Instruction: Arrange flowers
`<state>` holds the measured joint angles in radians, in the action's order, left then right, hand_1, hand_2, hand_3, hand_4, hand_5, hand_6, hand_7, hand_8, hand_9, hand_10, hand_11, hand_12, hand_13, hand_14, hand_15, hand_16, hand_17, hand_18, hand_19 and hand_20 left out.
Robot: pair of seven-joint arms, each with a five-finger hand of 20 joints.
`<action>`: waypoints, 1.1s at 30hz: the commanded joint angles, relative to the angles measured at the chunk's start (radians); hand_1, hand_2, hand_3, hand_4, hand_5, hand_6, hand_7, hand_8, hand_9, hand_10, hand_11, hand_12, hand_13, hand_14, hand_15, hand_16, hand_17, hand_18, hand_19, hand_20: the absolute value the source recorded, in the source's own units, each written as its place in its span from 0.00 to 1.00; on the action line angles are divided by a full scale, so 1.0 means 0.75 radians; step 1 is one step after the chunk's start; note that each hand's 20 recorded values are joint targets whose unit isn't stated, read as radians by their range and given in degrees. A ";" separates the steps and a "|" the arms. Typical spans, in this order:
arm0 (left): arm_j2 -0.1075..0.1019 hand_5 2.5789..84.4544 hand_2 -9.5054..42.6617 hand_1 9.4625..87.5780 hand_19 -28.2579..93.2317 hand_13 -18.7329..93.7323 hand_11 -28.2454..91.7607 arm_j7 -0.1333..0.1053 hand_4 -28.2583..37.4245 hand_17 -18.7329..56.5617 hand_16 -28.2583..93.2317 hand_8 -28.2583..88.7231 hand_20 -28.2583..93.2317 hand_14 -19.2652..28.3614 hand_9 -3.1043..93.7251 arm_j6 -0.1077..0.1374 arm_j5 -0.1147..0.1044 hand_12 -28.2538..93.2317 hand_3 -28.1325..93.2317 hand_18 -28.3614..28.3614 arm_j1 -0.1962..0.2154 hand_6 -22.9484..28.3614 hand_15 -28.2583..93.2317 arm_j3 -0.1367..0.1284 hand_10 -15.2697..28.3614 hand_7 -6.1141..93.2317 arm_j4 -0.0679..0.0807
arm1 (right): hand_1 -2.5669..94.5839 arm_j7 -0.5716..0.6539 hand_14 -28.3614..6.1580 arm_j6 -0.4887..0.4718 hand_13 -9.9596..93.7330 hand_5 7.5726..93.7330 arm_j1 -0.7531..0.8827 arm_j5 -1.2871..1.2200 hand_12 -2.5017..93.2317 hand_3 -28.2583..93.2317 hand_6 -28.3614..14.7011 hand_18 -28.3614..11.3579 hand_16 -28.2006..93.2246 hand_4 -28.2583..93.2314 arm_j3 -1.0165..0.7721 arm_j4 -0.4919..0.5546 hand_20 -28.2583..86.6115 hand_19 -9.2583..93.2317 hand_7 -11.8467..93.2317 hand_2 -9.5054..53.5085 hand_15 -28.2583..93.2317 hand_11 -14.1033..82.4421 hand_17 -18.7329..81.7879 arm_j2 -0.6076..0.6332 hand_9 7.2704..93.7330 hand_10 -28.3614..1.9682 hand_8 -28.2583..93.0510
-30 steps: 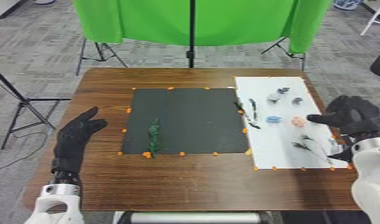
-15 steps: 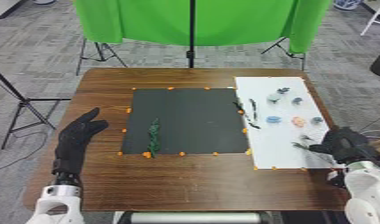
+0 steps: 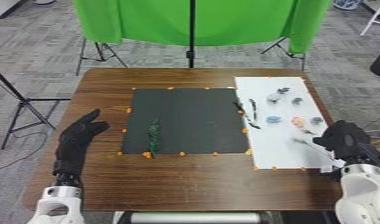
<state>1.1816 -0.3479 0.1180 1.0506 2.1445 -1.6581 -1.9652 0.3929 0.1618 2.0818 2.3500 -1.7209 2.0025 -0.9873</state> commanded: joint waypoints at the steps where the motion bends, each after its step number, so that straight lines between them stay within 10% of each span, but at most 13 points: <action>1: 0.008 0.55 0.09 0.16 0.30 0.53 0.41 0.020 0.13 0.35 0.29 0.20 0.46 0.75 0.55 -0.022 -0.005 0.37 0.80 0.75 0.004 0.47 0.40 0.012 0.66 0.19 0.004 | 0.69 0.018 0.78 -0.026 1.00 0.90 -0.327 0.011 0.31 0.58 0.68 0.48 0.48 0.11 0.310 0.140 0.64 1.00 0.31 0.00 0.67 0.46 0.84 -0.072 0.98 0.62 0.35; 30: -0.006 0.55 0.08 0.16 0.29 0.52 0.40 0.042 0.13 0.35 0.29 0.20 0.46 0.75 0.54 -0.069 0.005 0.38 0.80 0.75 -0.022 0.47 0.39 0.028 0.65 0.19 0.018 | 0.65 -0.166 0.79 -0.187 1.00 0.91 -0.681 0.313 0.28 0.58 0.67 0.49 0.47 0.13 0.931 -0.352 0.65 1.00 0.32 0.00 0.68 0.48 0.84 -0.544 0.98 0.62 0.35; 32: -0.007 0.55 0.08 0.15 0.29 0.52 0.40 0.046 0.13 0.34 0.29 0.20 0.46 0.75 0.54 -0.072 0.006 0.38 0.80 0.75 -0.028 0.47 0.39 0.030 0.65 0.19 0.019 | 0.65 -0.168 0.79 -0.202 1.00 0.90 -0.679 0.306 0.28 0.55 0.67 0.49 0.47 0.15 0.934 -0.352 0.65 1.00 0.32 0.00 0.67 0.48 0.84 -0.546 0.98 0.62 0.35; 33: -0.006 0.55 0.08 0.15 0.29 0.52 0.40 0.045 0.13 0.34 0.29 0.20 0.46 0.75 0.54 -0.074 0.006 0.38 0.80 0.75 -0.029 0.47 0.39 0.030 0.65 0.19 0.020 | 0.75 -0.170 0.79 -0.210 1.00 0.90 -0.681 0.310 0.29 0.27 0.66 0.49 0.47 0.35 0.934 -0.355 0.65 1.00 0.32 0.00 0.67 0.48 0.84 -0.549 0.97 0.61 0.35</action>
<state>1.1770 -0.3262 0.0851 1.0511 2.1251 -1.6412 -1.9609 0.2834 0.0431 1.5629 2.5658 -1.0335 1.7391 -1.3784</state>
